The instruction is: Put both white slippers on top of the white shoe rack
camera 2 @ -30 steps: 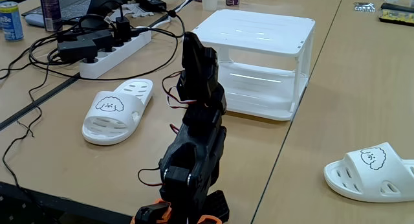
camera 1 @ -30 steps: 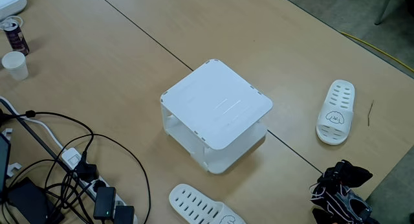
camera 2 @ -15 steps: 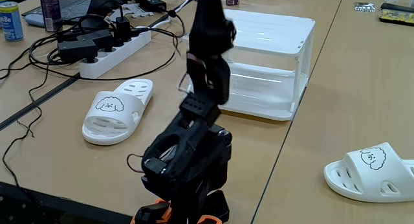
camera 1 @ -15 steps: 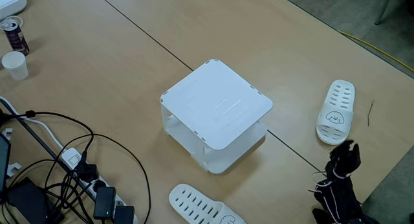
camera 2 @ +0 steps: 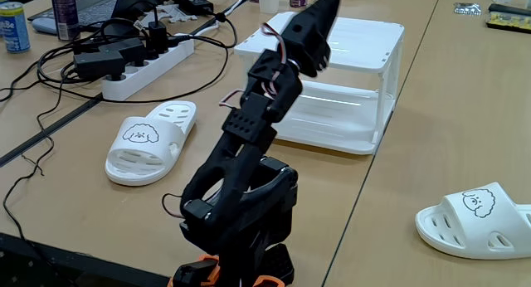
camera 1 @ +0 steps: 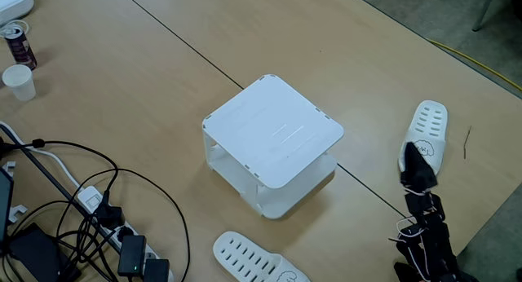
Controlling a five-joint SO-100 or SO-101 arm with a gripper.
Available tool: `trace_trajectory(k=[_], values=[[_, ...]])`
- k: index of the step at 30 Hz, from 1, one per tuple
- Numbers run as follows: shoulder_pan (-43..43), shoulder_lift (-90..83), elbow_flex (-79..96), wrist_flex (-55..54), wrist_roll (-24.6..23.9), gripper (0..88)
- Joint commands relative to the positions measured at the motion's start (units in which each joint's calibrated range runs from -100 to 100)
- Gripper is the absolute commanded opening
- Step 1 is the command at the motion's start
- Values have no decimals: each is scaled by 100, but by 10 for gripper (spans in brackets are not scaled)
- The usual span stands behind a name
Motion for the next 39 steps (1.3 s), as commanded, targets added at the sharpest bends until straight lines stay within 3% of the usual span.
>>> trace_trajectory(k=[1,10,19,26,32,39], values=[[-879,412,43,47,42,8],[-2679,1430,70,384,42,8],[-5122,1472,476,479,42,8],[-5336,1455,900,367,42,8],[-5402,1884,1784,-1169,42,10],[-6380,3306,2001,-2688,42,10]])
